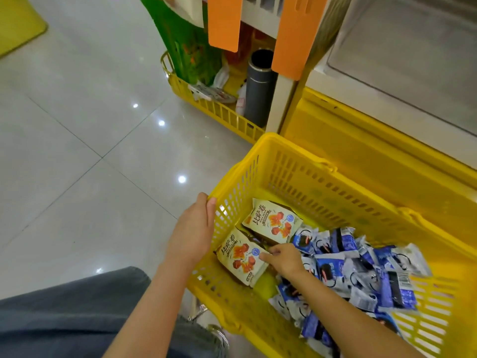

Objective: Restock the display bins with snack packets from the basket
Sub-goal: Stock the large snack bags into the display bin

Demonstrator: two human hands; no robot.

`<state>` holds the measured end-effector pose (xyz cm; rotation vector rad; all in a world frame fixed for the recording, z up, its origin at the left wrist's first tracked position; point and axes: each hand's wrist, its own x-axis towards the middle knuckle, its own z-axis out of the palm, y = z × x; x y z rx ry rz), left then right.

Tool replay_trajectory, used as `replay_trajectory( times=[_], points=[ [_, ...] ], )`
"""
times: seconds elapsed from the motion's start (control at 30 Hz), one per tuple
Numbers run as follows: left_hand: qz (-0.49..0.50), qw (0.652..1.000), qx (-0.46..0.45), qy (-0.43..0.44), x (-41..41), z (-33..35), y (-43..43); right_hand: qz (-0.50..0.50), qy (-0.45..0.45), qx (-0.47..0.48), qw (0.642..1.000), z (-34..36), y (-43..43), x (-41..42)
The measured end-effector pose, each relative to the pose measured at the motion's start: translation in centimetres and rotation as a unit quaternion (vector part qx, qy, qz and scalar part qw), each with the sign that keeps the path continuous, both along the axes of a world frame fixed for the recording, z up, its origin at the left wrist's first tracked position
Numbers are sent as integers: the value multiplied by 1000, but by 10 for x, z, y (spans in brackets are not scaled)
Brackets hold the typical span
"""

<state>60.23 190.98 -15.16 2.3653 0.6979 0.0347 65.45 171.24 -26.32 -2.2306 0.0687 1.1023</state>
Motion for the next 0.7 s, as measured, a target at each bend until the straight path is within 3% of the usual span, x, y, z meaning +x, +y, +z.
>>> replay_trajectory(
  times=[0.23, 0.37, 0.43, 0.53, 0.63, 0.7],
  points=[
    [10, 1000, 25, 10, -5, -1, -2, 105, -136, -14, 985, 73, -21, 16],
    [0, 993, 43, -108, -14, 8, -15, 106, -203, 9, 973, 132, -45, 34],
    [-3, 989, 10, -149, -17, 14, -32, 70, -218, 50, 972, 159, -54, 39],
    [63, 967, -181, -166, -17, 26, -61, -59, -186, 170, 966, 186, -59, 35],
    [124, 873, -455, -121, -10, 46, -77, -144, -145, 254, 946, 195, -56, 21],
    [102, 823, -547, -116, -7, 50, -79, -156, -130, 273, 940, 192, -49, 8]
  ],
)
